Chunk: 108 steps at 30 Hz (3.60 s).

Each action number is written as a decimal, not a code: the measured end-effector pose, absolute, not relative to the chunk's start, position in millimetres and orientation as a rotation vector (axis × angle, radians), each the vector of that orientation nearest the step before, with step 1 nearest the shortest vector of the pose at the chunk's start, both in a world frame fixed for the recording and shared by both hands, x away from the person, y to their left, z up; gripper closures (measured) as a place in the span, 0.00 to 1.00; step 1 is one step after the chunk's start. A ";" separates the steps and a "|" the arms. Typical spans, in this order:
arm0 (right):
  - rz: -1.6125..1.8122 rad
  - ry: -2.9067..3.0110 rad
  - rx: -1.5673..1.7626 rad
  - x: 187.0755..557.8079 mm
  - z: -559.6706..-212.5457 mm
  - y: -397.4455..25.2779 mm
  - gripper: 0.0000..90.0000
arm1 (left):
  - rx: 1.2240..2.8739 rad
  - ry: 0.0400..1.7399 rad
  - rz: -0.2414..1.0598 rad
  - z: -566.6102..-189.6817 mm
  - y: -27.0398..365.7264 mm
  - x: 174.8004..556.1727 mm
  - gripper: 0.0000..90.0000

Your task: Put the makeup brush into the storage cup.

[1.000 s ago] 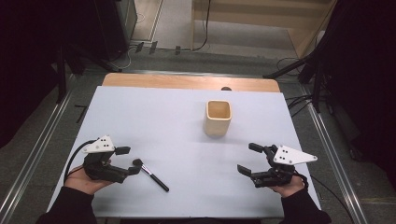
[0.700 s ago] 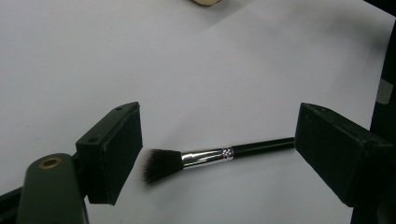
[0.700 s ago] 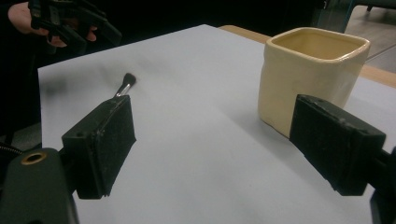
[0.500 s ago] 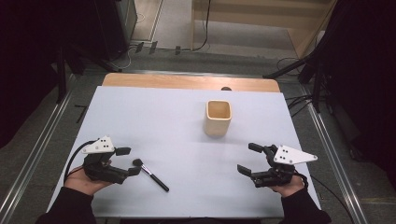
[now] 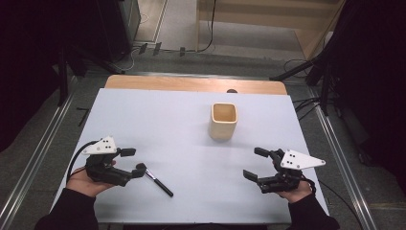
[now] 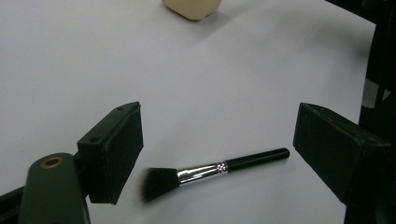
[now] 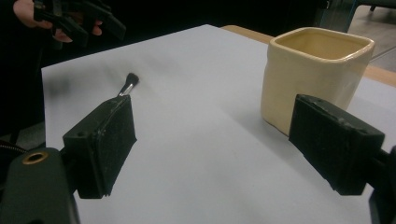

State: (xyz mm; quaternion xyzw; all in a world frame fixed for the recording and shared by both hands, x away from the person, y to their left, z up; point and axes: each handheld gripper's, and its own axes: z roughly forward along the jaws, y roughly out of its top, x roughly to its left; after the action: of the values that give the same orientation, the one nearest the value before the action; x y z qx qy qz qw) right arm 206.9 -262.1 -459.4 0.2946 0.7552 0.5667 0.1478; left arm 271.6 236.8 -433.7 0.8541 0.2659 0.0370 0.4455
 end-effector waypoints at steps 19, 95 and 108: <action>1.643 2.174 0.848 206.7 -459.7 -262.5 0.17 | 2.183 0.520 0.058 -428.8 208.1 294.1 0.19; 1.618 2.234 0.851 207.5 -462.2 -259.1 0.18 | 2.808 -0.176 0.001 -414.9 153.5 300.2 0.24; 1.606 2.241 0.844 207.8 -462.5 -258.4 0.18 | 2.820 -0.251 0.030 -414.6 152.7 300.6 0.25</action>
State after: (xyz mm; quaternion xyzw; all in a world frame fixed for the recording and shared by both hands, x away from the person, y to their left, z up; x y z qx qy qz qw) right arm 207.8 -258.4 -462.5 0.2903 0.7707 0.5524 0.1287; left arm 300.6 152.7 -414.6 0.9840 -0.0876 0.0105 0.1545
